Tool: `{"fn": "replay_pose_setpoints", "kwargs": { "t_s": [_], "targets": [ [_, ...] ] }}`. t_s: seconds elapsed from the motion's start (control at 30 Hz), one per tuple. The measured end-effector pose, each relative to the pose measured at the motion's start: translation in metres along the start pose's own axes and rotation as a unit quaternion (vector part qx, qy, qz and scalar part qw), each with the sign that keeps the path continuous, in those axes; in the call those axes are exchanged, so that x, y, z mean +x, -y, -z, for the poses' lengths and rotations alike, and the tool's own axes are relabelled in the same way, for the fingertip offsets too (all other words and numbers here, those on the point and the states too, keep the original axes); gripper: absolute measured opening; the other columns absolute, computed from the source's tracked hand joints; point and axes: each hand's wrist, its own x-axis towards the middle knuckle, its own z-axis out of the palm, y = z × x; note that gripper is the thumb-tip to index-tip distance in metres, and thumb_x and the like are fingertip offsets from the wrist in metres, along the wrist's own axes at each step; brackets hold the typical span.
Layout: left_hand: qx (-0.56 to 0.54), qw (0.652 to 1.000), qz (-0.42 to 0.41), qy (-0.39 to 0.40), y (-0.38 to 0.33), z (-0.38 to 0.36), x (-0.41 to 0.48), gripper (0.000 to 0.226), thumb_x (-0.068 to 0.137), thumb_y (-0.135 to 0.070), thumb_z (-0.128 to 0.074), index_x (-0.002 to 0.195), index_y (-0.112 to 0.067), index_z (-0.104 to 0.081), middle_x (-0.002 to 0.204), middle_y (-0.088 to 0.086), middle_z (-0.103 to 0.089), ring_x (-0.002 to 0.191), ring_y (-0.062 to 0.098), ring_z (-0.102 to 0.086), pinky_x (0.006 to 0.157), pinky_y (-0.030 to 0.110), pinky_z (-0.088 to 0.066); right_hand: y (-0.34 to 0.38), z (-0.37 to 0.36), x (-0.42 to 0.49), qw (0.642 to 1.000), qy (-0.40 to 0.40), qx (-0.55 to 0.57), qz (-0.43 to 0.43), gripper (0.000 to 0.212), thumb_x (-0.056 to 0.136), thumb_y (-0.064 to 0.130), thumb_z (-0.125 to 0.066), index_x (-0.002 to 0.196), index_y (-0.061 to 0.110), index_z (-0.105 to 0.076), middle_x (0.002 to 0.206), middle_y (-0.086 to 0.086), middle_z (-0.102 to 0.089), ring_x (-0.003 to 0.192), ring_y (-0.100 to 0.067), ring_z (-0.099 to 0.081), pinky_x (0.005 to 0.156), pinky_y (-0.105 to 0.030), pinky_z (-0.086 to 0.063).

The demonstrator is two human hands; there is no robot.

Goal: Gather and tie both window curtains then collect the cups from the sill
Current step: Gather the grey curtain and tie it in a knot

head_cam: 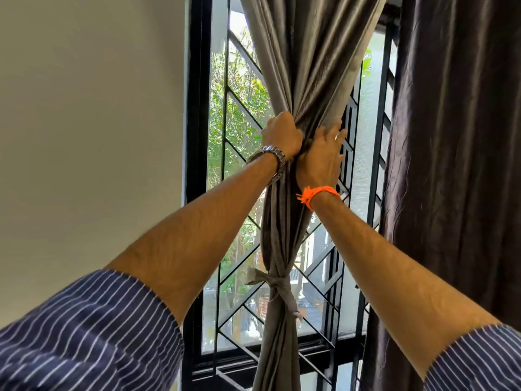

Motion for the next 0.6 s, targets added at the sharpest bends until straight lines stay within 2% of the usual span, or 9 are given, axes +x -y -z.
{"fn": "replay_pose_setpoints", "kwargs": {
  "t_s": [0.07,0.13,0.27,0.33,0.4,0.5,0.53,0.57,0.6],
  "targets": [
    [-0.002,1.000,0.003,0.006,-0.001,0.000,0.000,0.019,0.091,-0.009,-0.049,0.105,0.000,-0.058,0.110,0.018,-0.061,0.099,0.035,-0.059,0.076,0.037,-0.043,0.001,0.001,0.003,0.999,-0.046,-0.002,0.005,0.040,0.084,0.007,-0.052,0.124,0.005,-0.057,0.142,-0.017,-0.043,0.130,-0.038,-0.042,0.101,-0.053,-0.044],
    [-0.008,1.000,0.011,0.015,-0.001,0.001,0.000,0.023,0.089,-0.009,-0.047,0.107,0.001,-0.057,0.113,0.020,-0.060,0.101,0.037,-0.057,0.074,0.035,-0.039,0.005,0.004,0.002,0.991,-0.067,0.108,-0.035,0.028,0.085,0.006,-0.047,0.107,0.006,-0.064,0.114,-0.017,-0.061,0.101,-0.036,-0.059,0.082,-0.044,-0.051],
    [-0.092,0.994,0.038,0.033,-0.003,0.001,0.002,0.030,0.096,-0.022,-0.042,0.111,0.000,-0.056,0.115,0.019,-0.058,0.101,0.035,-0.055,0.075,0.032,-0.037,0.006,0.011,-0.002,0.960,-0.037,0.273,-0.045,0.027,0.080,-0.007,-0.043,0.094,0.003,-0.064,0.092,-0.012,-0.065,0.082,-0.020,-0.057,0.071,-0.030,-0.048],
    [-0.146,0.987,0.055,0.031,-0.006,-0.001,-0.001,0.045,0.098,-0.046,-0.039,0.090,-0.008,-0.060,0.094,0.006,-0.062,0.077,0.022,-0.056,0.065,0.024,-0.037,0.004,0.015,-0.003,0.946,-0.008,0.321,-0.035,0.040,0.072,-0.015,-0.040,0.094,0.006,-0.066,0.086,-0.009,-0.066,0.080,-0.015,-0.059,0.071,-0.025,-0.048],
    [-0.174,0.982,0.069,0.004,-0.010,-0.003,-0.007,0.057,0.087,-0.070,-0.043,0.063,-0.018,-0.047,0.066,-0.007,-0.051,0.056,0.008,-0.047,0.051,0.020,-0.031,0.008,0.017,-0.006,0.943,0.028,0.329,-0.043,0.044,0.075,-0.015,-0.040,0.104,0.005,-0.065,0.093,-0.013,-0.070,0.087,-0.019,-0.064,0.077,-0.029,-0.053],
    [-0.118,0.992,0.040,0.009,-0.013,-0.004,-0.013,0.070,0.062,-0.082,-0.062,0.065,-0.016,-0.038,0.076,-0.002,-0.054,0.067,0.017,-0.052,0.060,0.026,-0.041,0.011,0.021,-0.024,0.967,0.077,0.234,-0.068,0.039,0.092,0.000,-0.046,0.131,-0.003,-0.048,0.119,-0.022,-0.063,0.100,-0.024,-0.061,0.079,-0.029,-0.050],
    [-0.087,0.996,0.034,0.018,-0.013,-0.003,-0.013,0.070,0.058,-0.082,-0.065,0.068,-0.018,-0.038,0.082,0.001,-0.055,0.074,0.020,-0.053,0.063,0.028,-0.042,0.010,0.023,-0.031,0.973,0.103,0.191,-0.083,0.042,0.099,0.003,-0.036,0.139,-0.010,-0.034,0.134,-0.030,-0.050,0.110,-0.023,-0.053,0.081,-0.024,-0.046],
    [-0.063,0.997,0.030,0.025,-0.014,-0.002,-0.012,0.068,0.057,-0.079,-0.068,0.069,-0.019,-0.039,0.085,0.002,-0.055,0.078,0.022,-0.053,0.063,0.029,-0.041,0.007,0.020,-0.038,0.967,0.149,0.177,-0.107,0.042,0.103,0.000,-0.015,0.140,-0.020,-0.017,0.147,-0.033,-0.031,0.124,-0.024,-0.043,0.078,-0.016,-0.039],
    [-0.050,0.998,0.030,0.025,-0.013,-0.001,-0.011,0.064,0.060,-0.074,-0.071,0.071,-0.019,-0.040,0.085,0.001,-0.053,0.079,0.023,-0.053,0.062,0.029,-0.039,0.006,0.017,-0.043,0.947,0.215,0.202,-0.129,0.044,0.102,-0.001,0.001,0.139,-0.025,-0.003,0.153,-0.032,-0.014,0.137,-0.028,-0.030,0.101,-0.014,-0.031]
  ]
}}
